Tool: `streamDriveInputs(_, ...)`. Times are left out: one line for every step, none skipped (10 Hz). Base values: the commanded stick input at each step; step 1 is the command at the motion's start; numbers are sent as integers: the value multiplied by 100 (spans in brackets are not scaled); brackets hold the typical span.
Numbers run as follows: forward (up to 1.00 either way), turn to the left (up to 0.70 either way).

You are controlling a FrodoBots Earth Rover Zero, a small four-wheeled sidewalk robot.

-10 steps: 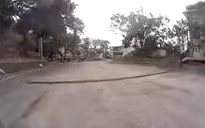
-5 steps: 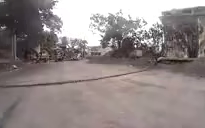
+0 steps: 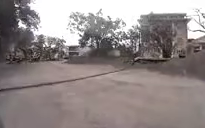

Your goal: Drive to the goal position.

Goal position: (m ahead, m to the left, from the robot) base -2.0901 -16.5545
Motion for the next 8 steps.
streamDriveInputs(0, -45)
streamDriveInputs(0, -45)
streamDriveInputs(0, -45)
streamDriveInputs(0, -45)
streamDriveInputs(0, -45)
streamDriveInputs(0, -45)
streamDriveInputs(0, -45)
streamDriveInputs(0, -45)
